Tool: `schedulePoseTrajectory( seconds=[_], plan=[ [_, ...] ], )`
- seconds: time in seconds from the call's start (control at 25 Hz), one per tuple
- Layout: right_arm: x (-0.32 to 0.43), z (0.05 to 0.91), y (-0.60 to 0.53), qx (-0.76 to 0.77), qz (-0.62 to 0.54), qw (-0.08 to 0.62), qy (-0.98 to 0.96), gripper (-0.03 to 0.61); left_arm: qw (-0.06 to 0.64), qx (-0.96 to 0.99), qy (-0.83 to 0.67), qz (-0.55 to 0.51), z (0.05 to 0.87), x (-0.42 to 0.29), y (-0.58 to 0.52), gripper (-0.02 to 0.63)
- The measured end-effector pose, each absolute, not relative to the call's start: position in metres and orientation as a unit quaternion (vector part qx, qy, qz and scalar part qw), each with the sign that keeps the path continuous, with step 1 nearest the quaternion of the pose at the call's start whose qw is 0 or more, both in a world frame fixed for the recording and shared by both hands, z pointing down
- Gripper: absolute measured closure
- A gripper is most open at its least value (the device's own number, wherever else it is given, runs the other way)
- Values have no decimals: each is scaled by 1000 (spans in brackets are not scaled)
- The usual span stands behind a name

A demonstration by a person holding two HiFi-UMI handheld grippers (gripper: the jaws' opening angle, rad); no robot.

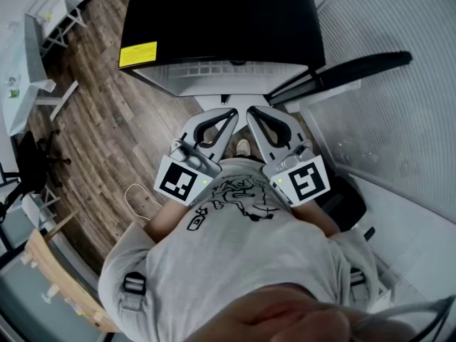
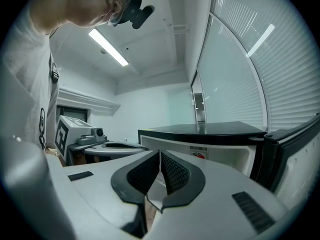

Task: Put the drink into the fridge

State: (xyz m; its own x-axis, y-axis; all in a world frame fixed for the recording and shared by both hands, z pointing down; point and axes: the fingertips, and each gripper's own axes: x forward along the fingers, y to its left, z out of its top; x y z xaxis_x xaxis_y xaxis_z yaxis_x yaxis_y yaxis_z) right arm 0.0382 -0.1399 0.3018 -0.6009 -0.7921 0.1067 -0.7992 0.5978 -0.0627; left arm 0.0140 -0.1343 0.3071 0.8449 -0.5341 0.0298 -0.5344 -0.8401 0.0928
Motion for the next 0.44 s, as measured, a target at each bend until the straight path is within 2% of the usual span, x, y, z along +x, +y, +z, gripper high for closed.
schedulePoseTrajectory(
  seconds=[0.44],
  plan=[
    [41,309,-141,448,56,39,-892,537,53,961,-272,3,310,18,-134,611]
  ],
)
